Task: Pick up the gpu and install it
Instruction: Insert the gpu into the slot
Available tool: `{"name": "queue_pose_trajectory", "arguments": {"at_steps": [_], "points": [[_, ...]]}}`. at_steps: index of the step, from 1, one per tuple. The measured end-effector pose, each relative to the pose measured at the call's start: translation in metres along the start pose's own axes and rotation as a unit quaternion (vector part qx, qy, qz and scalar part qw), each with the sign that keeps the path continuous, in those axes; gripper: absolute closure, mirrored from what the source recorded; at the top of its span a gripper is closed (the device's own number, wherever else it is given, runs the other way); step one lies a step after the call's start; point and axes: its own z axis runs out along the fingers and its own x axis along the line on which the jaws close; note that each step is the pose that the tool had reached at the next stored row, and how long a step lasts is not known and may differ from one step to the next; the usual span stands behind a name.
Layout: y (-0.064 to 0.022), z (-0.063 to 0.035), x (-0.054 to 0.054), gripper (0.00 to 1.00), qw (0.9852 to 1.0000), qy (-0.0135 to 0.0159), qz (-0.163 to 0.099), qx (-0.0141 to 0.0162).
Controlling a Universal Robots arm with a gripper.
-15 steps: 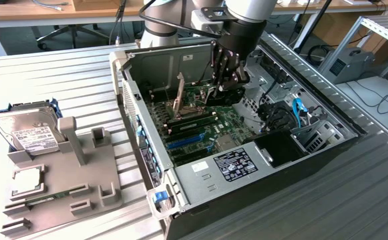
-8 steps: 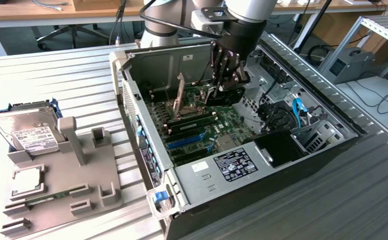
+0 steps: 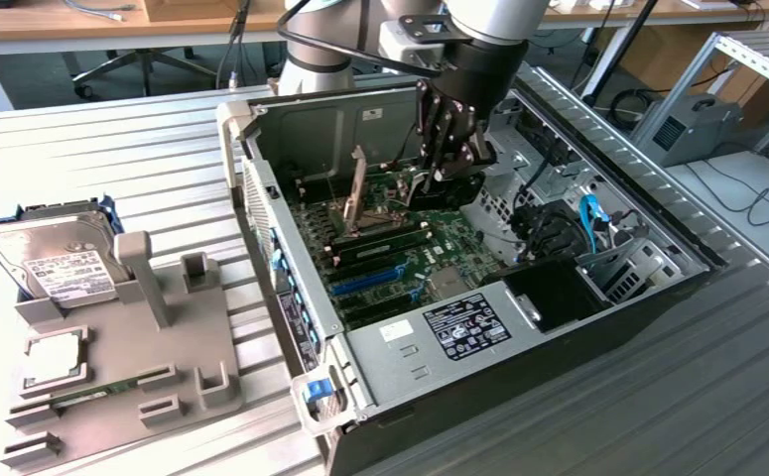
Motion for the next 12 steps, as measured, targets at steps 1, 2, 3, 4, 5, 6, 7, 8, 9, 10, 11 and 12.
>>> {"name": "queue_pose_trajectory", "arguments": {"at_steps": [1,2,3,4,5,6,7,8,9,10,11,12], "points": [[0.0,0.0,0.0,0.74,1.0,0.0,-0.001,0.0],[0.0,0.0,0.0,0.74,1.0,0.0001,-0.002,0.0],[0.0,0.0,0.0,0.74,1.0,0.0001,-0.003,-0.0001],[0.0,0.0,0.0,0.74,1.0,0.0001,-0.004,-0.0001],[0.0,0.0001,0.0,0.74,1.0,0.0002,-0.005,-0.0001],[0.0,0.0,0.0,0.74,1.0,0.0002,-0.006,-0.0001],[0.0,0.0,0.0,0.74,1.0,0.0003,-0.007,-0.0001],[0.0,0.0001,0.0,0.74,1.0,0.0003,-0.008,-0.0002],[0.0,0.0001,0.0,0.74,1.0,0.0003,-0.009,-0.0002],[0.0,0.0001,0.0,0.74,1.0,0.0004,-0.01,-0.0002],[0.0,0.0001,0.0,0.74,0.9999,0.0004,-0.012,-0.0003],[0.0,0.0001,0.0,0.74,0.9999,0.0005,-0.013,-0.0003]]}}
